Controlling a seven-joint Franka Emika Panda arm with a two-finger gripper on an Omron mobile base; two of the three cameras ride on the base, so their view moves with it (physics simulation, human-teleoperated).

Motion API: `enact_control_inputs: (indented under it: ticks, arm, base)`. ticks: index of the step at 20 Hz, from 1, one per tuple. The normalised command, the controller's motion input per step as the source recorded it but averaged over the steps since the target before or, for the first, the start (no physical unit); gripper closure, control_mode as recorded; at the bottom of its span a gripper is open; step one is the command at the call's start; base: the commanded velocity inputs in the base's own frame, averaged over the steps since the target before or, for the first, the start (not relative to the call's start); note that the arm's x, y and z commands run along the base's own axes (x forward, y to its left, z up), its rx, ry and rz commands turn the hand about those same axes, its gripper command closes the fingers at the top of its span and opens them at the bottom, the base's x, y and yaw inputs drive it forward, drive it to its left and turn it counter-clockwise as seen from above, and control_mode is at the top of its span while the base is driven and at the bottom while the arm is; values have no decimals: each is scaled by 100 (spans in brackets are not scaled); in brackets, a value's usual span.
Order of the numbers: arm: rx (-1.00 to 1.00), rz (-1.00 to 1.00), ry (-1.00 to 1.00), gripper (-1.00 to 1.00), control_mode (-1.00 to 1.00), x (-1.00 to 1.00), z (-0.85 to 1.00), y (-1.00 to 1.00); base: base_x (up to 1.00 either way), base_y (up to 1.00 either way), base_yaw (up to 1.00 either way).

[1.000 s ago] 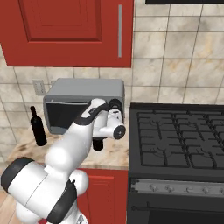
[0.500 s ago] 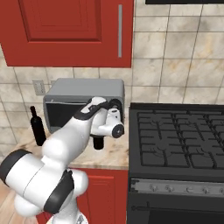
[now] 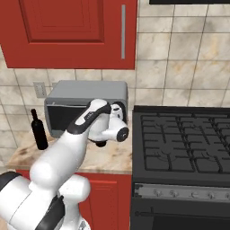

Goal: Move the drinks to the dining counter.

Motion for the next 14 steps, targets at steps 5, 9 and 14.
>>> enact_control_inputs:
  ticks: [5,9,14]
  arm:
    - [0,7,-3,100,-100,-67,81,0]
    - [0,0,0,100,-100,-97,54,0]
    - [0,0,0,100,-100,-97,39,0]
  base:
    - [0,0,0]
    - [0,0,0]
    - [0,0,0]
